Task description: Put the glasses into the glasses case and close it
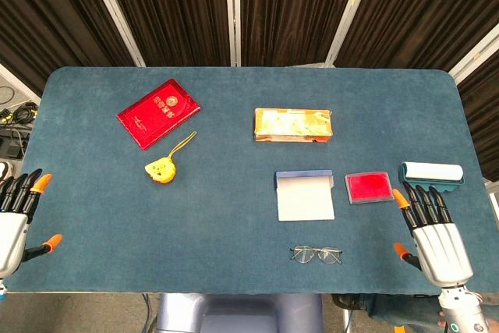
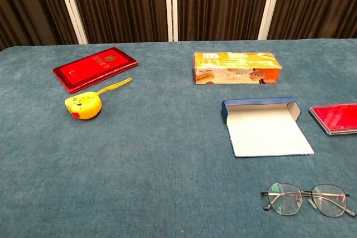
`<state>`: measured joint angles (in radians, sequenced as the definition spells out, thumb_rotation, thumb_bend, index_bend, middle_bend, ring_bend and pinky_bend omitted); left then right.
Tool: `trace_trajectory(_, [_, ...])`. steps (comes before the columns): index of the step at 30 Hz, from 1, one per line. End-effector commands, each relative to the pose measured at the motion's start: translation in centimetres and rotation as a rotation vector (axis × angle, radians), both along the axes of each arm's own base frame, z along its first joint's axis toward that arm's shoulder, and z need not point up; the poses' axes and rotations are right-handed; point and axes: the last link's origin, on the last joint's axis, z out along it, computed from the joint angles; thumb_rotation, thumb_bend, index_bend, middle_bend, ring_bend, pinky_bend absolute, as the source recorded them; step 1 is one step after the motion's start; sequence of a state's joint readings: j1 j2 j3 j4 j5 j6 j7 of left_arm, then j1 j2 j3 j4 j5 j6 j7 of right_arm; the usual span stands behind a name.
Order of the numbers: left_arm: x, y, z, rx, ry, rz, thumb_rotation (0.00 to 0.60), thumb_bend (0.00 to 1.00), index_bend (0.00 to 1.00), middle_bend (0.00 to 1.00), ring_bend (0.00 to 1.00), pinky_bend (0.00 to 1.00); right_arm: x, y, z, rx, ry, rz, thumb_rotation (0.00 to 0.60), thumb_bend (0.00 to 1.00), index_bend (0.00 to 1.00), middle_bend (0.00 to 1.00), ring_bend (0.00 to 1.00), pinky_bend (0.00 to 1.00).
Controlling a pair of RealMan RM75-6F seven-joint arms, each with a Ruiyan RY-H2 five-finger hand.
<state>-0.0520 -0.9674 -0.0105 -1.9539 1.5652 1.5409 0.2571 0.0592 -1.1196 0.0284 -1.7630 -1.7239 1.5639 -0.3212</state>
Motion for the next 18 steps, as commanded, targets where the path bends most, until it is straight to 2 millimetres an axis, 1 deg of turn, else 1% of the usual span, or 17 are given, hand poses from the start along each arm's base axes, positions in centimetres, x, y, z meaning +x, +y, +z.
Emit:
trace_trajectory(1, [0.0,0.0,0.0,-0.002,-0.001,0.001,0.6,0.0,0.0,0.0,0.0,0.0,0.0,0.0,-0.1,0.011,0.002,0.002,0.6,0.0,0.0,0.0,0.0,0.0])
trace_trajectory(4, [0.0,0.0,0.1,-0.001,-0.006,0.003,0.6,0.0,0.0,0.0,0.0,0.0,0.0,0.0,-0.7,0.056,-0.01,-0.006,0.6,0.0,0.0,0.0,0.0,0.0])
trace_trajectory(5, [0.1,0.1,0.1,0.0,-0.007,0.0,0.6,0.0,0.0,0.0,0.0,0.0,0.4,-0.1,-1.7,0.133,-0.042,-0.011,0.6,0.0,0.0,0.0,0.0,0.0])
trace_trajectory(6, [0.1,0.1,0.0,-0.003,-0.006,-0.002,0.6,0.0,0.0,0.0,0.0,0.0,0.8,-0.7,-2.4,0.201,-0.056,-0.002,0.6,0.0,0.0,0.0,0.0,0.0])
trace_trajectory(9, [0.3,0.1,-0.3,-0.012,-0.007,-0.005,0.6,0.0,0.0,0.0,0.0,0.0,1.7,-1.6,-3.7,0.32,-0.058,0.021,0.6,0.0,0.01,0.0,0.0,0.0])
trace_trajectory(11, [0.4,0.2,-0.4,-0.016,-0.003,-0.007,0.6,0.0,0.0,0.0,0.0,0.0,2.8,-2.6,-4.8,0.414,-0.058,0.055,0.6,0.0,0.08,0.0,0.0,0.0])
trace_trajectory(13, [0.3,0.4,-0.5,-0.017,0.001,-0.001,0.6,0.0,0.0,0.0,0.0,0.0,3.9,-4.1,-6.4,0.509,-0.061,0.096,0.6,0.0,0.27,0.0,0.0,0.0])
trace_trajectory(15, [0.2,0.5,-0.5,-0.015,0.002,0.005,0.6,0.0,0.0,0.0,0.0,0.0,4.5,-5.2,-7.6,0.552,-0.063,0.108,0.6,0.0,0.38,0.0,0.0,0.0])
trace_trajectory(16, [0.1,0.5,-0.5,-0.015,0.002,0.007,0.6,0.0,0.0,0.0,0.0,0.0,4.7,-5.4,-7.9,0.561,-0.063,0.111,0.6,0.0,0.4,0.0,0.0,0.0])
trace_trajectory(18, [0.0,0.7,-0.5,-0.015,0.004,0.011,0.6,0.0,0.0,0.0,0.0,0.0,4.9,-5.8,-8.8,0.581,-0.053,0.112,0.6,0.01,0.42,0.0,0.0,0.0])
